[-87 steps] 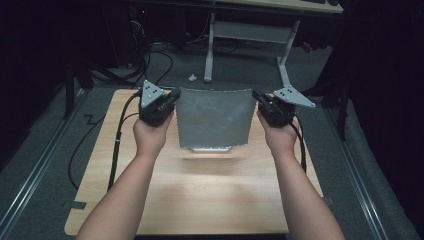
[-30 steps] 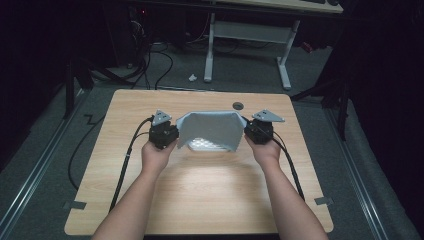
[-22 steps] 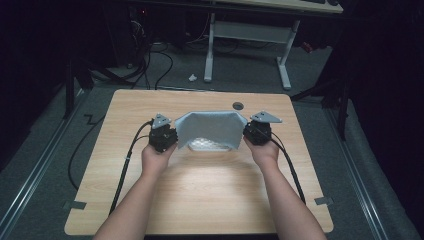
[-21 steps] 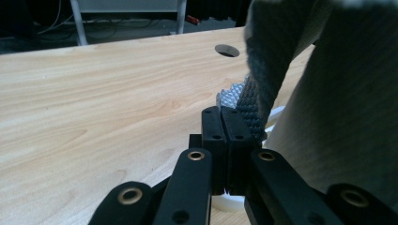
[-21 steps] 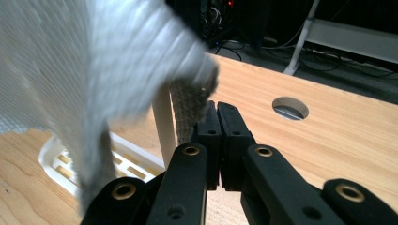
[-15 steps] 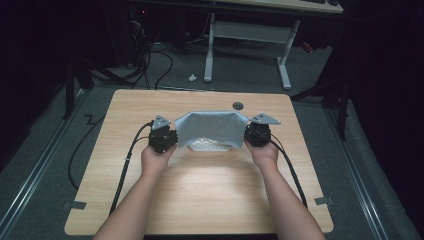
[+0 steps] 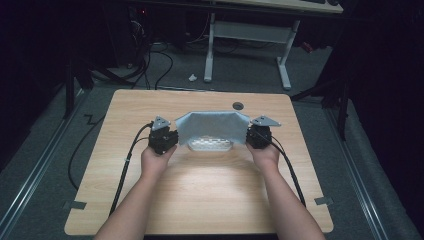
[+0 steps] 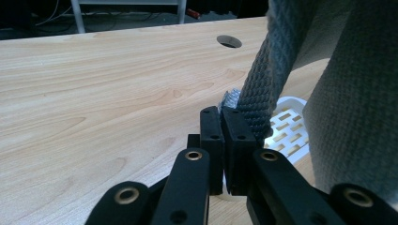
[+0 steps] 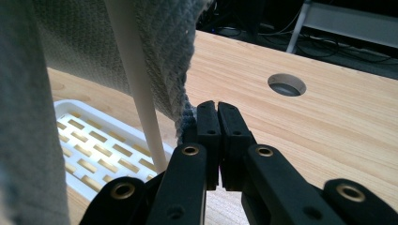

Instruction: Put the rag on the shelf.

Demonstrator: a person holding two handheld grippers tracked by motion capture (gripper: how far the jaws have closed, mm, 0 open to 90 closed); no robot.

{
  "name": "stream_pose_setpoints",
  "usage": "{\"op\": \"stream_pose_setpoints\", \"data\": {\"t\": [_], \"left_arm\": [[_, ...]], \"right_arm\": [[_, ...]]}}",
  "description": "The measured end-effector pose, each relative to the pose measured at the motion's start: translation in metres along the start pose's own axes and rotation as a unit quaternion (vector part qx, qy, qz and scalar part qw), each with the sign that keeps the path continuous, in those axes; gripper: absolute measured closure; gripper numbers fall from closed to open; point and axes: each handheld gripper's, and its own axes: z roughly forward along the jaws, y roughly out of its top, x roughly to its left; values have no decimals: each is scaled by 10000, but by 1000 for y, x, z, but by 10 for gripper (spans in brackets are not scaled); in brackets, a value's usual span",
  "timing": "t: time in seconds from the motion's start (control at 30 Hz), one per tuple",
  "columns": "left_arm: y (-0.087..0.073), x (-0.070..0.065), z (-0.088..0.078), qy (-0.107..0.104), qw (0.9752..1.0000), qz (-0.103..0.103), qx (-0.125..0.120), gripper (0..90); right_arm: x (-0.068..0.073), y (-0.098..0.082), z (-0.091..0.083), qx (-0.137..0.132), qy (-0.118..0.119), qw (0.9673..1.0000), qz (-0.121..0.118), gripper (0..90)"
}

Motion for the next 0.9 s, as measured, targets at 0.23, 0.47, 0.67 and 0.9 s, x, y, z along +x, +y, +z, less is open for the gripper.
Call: {"op": "stream_pose_setpoints", "data": {"t": [0.23,0.47,0.67,0.9], "left_arm": [[-1,3,-3,97,9999,-42,24,805],[-4,9,-12,214,9996,-139,-146,674],[-3,15,-22,319,9990,-217,-222,639],[0,19,-32,315,9982,-309,-401,598]], "right_arm": [[0,-1,0,0,-81,10000,8,848],[-1,-2,-3,12,-131,9999,-37,806],[-9,-3,-11,-69,-255,9996,22,801],[-16,-5,-18,-25,-330,9994,66,802]]}}
